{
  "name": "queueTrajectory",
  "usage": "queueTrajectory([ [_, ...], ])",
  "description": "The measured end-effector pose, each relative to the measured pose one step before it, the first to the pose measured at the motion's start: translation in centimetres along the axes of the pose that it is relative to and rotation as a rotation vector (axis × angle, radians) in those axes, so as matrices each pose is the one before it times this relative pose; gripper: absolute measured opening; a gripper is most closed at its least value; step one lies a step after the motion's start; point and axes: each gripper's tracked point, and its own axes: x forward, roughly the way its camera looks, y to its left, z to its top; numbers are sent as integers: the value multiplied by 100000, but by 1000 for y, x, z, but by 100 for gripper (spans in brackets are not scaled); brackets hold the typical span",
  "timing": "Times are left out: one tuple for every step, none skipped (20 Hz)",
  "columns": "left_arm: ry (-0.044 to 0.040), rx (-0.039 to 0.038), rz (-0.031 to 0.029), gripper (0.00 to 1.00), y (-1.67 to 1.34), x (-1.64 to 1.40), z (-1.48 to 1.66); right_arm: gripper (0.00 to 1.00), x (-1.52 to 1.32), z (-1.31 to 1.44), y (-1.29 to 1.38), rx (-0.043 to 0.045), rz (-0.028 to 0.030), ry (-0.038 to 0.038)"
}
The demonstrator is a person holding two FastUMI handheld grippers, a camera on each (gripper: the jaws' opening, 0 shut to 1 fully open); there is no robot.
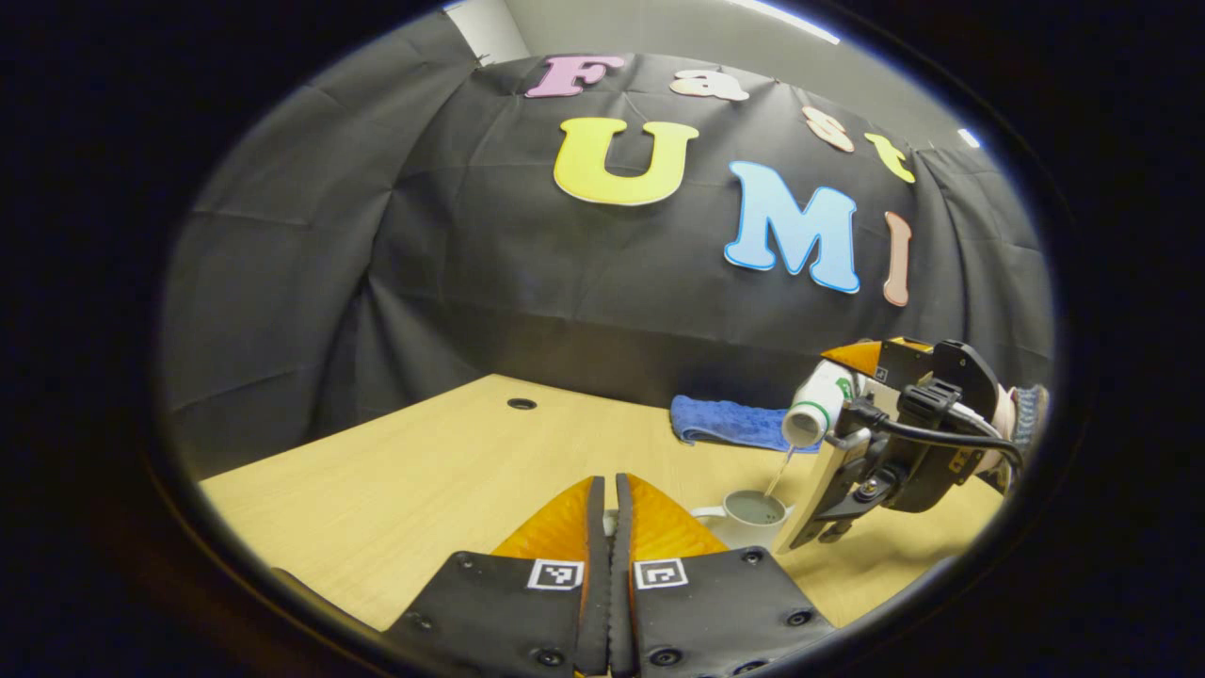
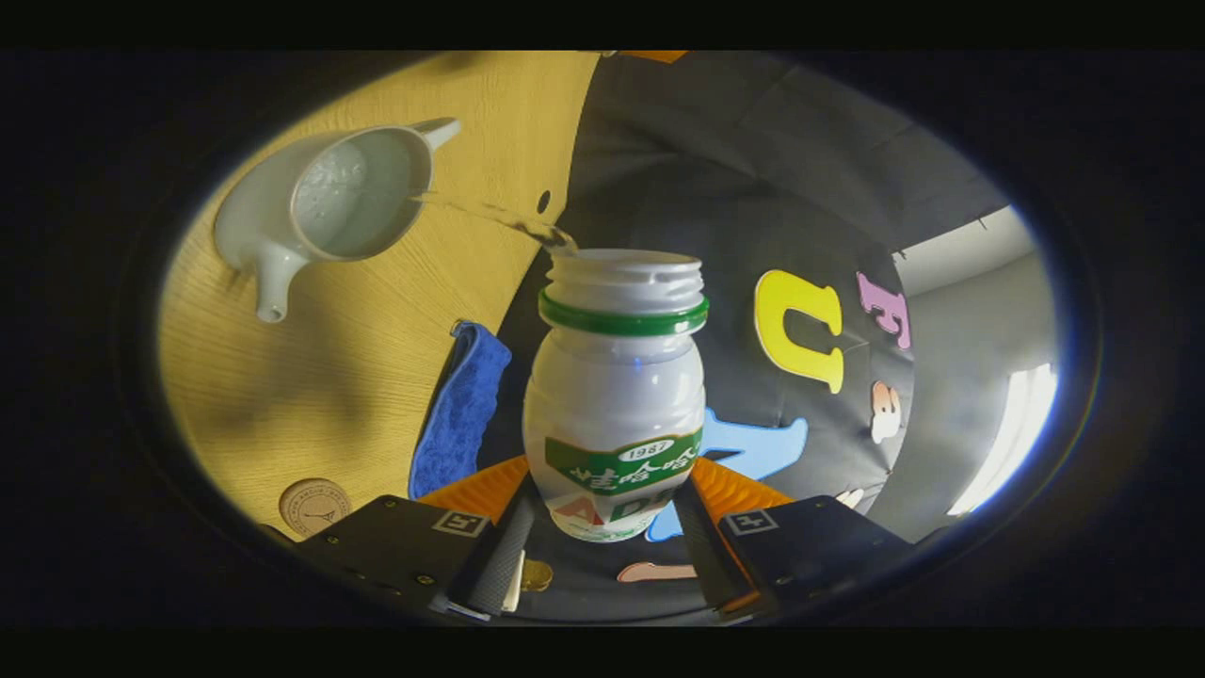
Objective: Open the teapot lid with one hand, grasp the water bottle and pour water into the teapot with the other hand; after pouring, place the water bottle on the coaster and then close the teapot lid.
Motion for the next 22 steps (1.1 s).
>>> queueTrajectory([
  [75, 17, -104, 2, -91, 84, -11, 76, 10, -26, -32, -715, -325, -175],
  [28, 1, -42, 6, -67, 98, -19, 76, 3, 85, -89, -789, -219, -282],
  [49, 14, -122, 6, -7, 35, -96, 75, 28, 23, -39, -789, -238, -270],
  [25, 25, -50, 6, 60, -82, 158, 75, 3, 56, -200, -768, -222, -359],
  [14, 7, -36, 6, -16, -47, -138, 76, 83, -29, -56, -583, -286, -244],
  [9, -59, -19, 6, -75, 39, 43, 76, 181, -60, -73, -767, -151, -388],
  [19, -67, -66, 6, 53, 59, -9, 76, -3, -24, -50, -400, -96, -213],
  [7, -9, -6, 6, 69, 0, 70, 76, 79, -37, 55, -447, 82, -185],
  [30, 15, 42, 6, -32, -7, -97, 76, -43, -15, -39, -549, -132, -167],
  [43, -20, -76, 6, 5, 0, 87, 75, 77, 53, -52, -514, -100, -72],
  [3, -1, -46, 6, 6, -25, -73, 75, -25, -55, -24, -564, -267, -58],
  [87, 58, -54, 6, -22, 38, 31, 75, 55, -10, -74, -717, -369, -134],
  [33, 27, -30, 6, -40, 6, -82, 75, -13, -56, -109, -720, -487, -182],
  [194, -2, -68, 6, -49, 55, 20, 76, 36, 68, -85, -784, -568, -262],
  [95, -94, -43, 5, -26, -51, -192, 75, 151, 22, -221, -993, -813, -178],
  [93, -66, -39, 6, -63, -6, -52, 75, 125, -56, -337, -492, -402, -163],
  [101, 16, -23, 6, 42, 86, -62, 75, 101, -57, -203, -643, -327, -83],
  [107, 52, 19, 6, 37, -87, 43, 75, -61, 28, 36, -347, -335, -143],
  [215, -48, 126, 6, 23, 58, -109, 75, -66, 23, -6, -670, -360, -213],
  [248, -82, 58, 6, 68, -78, 84, 75, 95, 198, -434, -1813, -1357, -799],
  [202, -44, 78, 6, -37, 124, -285, 75, -119, -3, -72, -643, -638, -298],
  [13, -176, -83, 6, -88, 0, 8, 75, -98, 64, 187, 261, 558, -161],
])
